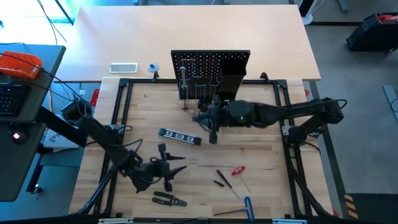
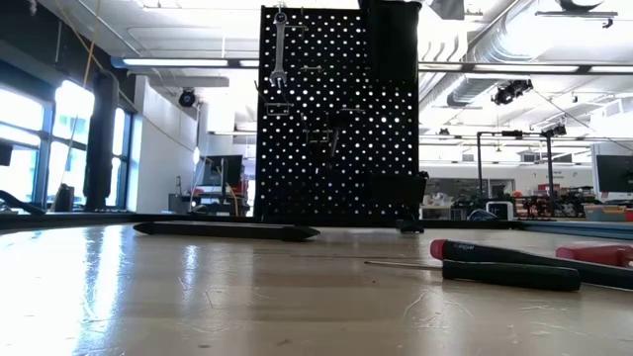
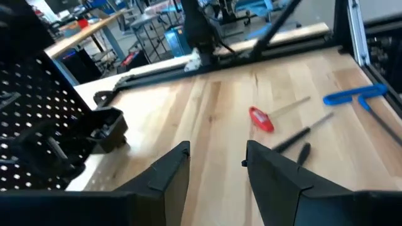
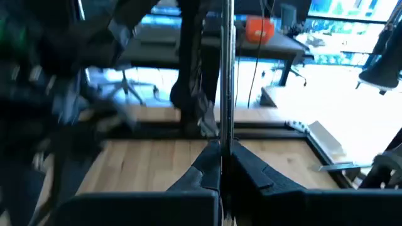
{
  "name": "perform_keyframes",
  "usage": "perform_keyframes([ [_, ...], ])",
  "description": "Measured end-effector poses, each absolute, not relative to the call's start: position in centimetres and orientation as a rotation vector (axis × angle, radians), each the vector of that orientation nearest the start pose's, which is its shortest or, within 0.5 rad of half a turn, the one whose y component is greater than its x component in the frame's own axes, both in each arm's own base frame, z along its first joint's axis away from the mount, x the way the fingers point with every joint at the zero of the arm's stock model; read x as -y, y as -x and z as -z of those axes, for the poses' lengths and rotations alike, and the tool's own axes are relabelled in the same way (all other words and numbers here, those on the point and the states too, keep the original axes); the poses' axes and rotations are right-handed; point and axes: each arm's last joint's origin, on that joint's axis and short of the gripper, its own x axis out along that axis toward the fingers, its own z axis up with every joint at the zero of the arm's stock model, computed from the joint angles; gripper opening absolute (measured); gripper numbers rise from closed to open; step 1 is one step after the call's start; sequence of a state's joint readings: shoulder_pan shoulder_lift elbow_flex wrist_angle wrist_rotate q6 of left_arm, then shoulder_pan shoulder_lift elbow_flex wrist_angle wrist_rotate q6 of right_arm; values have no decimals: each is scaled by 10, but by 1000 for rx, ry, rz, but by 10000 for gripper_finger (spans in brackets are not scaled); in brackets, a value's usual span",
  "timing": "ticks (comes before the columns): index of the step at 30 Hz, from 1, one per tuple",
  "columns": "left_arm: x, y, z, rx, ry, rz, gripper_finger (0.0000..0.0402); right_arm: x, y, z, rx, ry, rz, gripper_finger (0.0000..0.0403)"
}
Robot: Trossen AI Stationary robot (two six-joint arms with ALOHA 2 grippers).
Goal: Hang tools onto peg board
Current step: Hang the small wrench onto the peg board
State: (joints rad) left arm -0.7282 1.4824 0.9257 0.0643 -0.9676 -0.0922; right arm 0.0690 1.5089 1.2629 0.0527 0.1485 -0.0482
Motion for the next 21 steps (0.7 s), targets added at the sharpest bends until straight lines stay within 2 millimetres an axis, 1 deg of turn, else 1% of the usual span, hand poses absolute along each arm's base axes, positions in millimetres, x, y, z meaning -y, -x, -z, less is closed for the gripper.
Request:
perform_keyframes([
  [4, 195, -251, -235, -342, -306, -242, 146, 9, -351, -350, -162, 28, 107, 5],
  [9, 199, -254, -224, -361, -327, -240, 146, 34, -351, -355, -102, -4, 157, 5],
  [11, 199, -255, -224, -362, -327, -243, 146, 39, -354, -354, -76, -18, 162, 5],
  [15, 197, -256, -224, -361, -324, -250, 146, 46, -363, -345, -71, -30, 178, 5],
  [21, 197, -257, -224, -360, -316, -253, 146, 52, -372, -331, -107, -46, 221, 5],
])
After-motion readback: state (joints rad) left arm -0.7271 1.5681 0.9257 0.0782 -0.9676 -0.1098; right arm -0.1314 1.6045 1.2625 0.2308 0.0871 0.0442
